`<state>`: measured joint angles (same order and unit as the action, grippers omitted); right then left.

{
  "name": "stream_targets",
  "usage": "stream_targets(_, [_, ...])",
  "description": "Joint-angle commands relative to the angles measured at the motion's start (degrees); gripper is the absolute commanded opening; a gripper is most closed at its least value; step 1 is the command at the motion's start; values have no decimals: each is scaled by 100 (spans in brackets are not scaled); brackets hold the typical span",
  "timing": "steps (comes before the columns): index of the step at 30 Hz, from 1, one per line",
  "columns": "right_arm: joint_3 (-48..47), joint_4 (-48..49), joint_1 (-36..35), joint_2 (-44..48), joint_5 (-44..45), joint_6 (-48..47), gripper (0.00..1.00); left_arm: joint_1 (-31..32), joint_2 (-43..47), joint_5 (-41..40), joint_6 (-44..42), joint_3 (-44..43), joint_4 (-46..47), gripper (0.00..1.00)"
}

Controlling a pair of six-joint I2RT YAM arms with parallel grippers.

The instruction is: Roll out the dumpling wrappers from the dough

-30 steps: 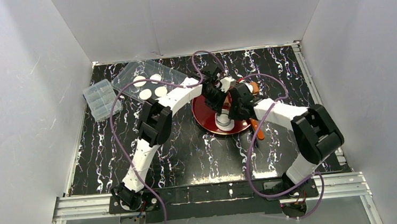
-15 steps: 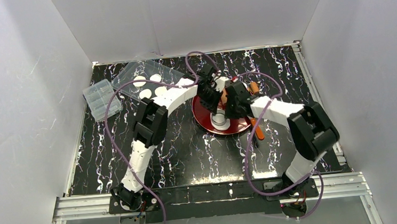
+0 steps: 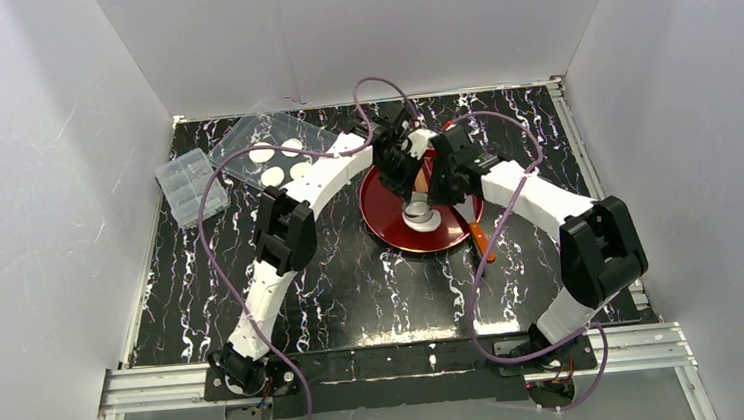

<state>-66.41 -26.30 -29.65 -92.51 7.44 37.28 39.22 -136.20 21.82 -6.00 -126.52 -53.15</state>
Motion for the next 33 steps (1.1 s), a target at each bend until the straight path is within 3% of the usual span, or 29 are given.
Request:
stream_targets(1, [-792,156,332,390,109,-223,1,-45,534,-173,-183,-443,-753,0])
stream_targets(5, [-859,232,337,465,-70,-200,1,-59,636,-151,-149,-837,-821,0])
stream_targets(13, [-451,497,337,216,-243,53,1,-55,642,-302,-2,291,-350,0])
stream_targets(18, [-307,616,337,178,-282,55,1,-54,658,-375,-11,527,-260,0])
stream_targets(33, [-1158,591,337,168,-231,-60,1,-55,635,-531,21,-625,-324,0])
